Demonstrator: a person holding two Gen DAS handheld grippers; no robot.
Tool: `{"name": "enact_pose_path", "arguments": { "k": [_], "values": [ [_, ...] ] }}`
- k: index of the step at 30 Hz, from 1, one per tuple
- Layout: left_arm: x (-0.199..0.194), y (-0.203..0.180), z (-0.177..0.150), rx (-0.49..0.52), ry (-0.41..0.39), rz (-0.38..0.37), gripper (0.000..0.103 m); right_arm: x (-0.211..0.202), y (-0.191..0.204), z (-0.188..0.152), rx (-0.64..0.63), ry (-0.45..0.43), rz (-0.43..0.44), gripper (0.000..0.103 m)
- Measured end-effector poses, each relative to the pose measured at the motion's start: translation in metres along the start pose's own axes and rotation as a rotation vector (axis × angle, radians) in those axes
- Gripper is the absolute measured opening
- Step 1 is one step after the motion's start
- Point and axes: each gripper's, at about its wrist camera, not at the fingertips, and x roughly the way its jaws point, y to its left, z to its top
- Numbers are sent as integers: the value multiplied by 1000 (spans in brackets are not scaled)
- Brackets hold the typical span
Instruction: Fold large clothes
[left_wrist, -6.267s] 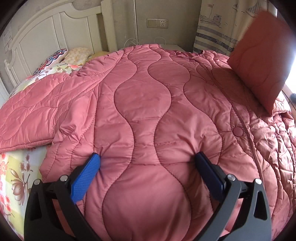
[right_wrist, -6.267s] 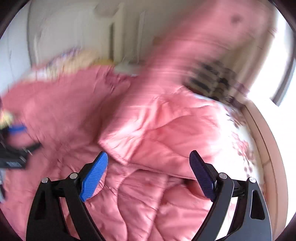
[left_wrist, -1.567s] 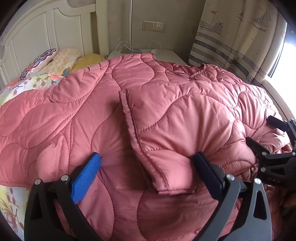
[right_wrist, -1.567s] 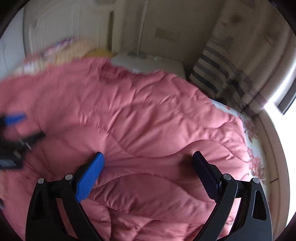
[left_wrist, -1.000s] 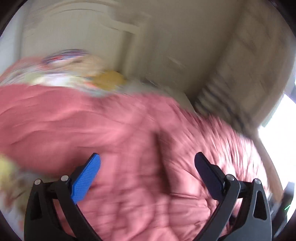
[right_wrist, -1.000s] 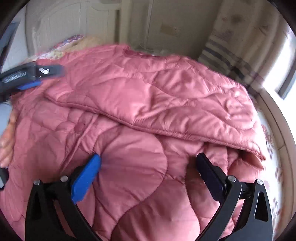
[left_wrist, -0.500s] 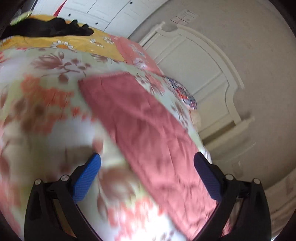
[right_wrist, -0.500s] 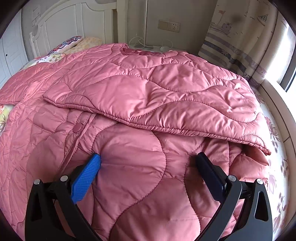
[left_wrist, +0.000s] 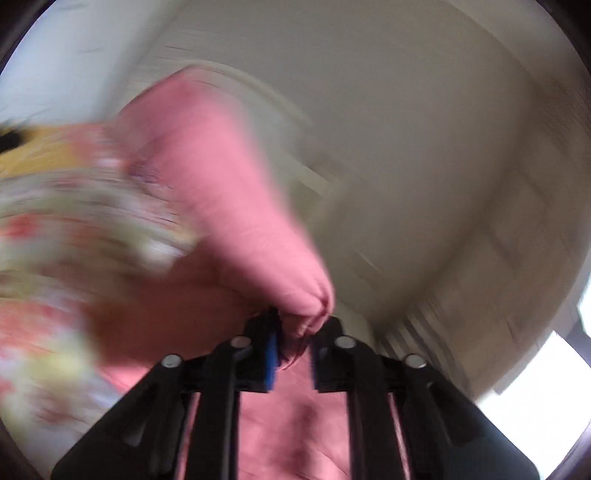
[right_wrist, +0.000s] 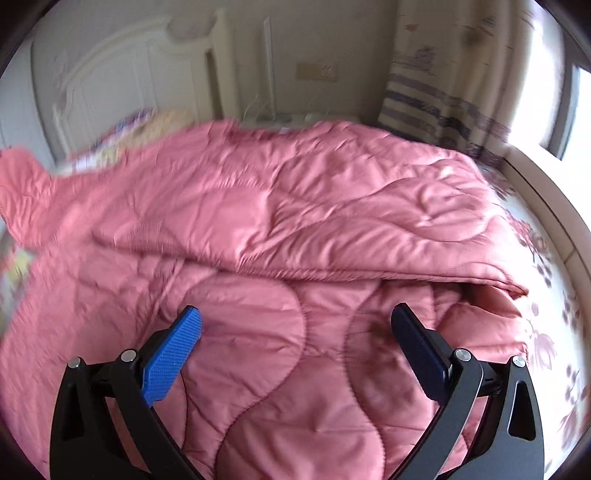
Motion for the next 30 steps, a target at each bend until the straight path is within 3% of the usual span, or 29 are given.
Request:
{"name": "enact_pose_path", "arguments": {
  "k": [1,3,6,9,13,15,18,22,25,27,30],
  "values": [
    [23,-33,-25,79,131,-105,55,-9,-11,0,68,-52,6,98],
    [52,-68,-70,181,318,-196,78,-25,-35,-1,211,-149,27,98],
    [66,-96,-130,379,471,-216,78,-34,-65,-4,359,-215,-17,98],
    [58,-94,-140,455,458,-188,79,-30,-83,-6,433,-206,-21,98],
    [39,-53,-82,274,382,-160,99,-26,-81,-2,420,-188,-21,98],
    [28,-23,-54,166,322,-97,100,-26,-79,0,396,-187,-14,98],
    [23,31,-31,65,300,50,100,-25,-76,-2,385,-179,-7,98],
    [15,78,-40,-27,280,182,99,-27,-75,-6,395,-178,14,98],
    [8,113,-49,-53,242,304,96,-30,-71,-7,374,-195,30,98],
    [4,116,-48,-70,229,287,95,-32,-65,-6,341,-209,66,97],
    [-3,103,-49,60,179,355,96,-33,-55,6,327,-182,201,88]
  ]
}}
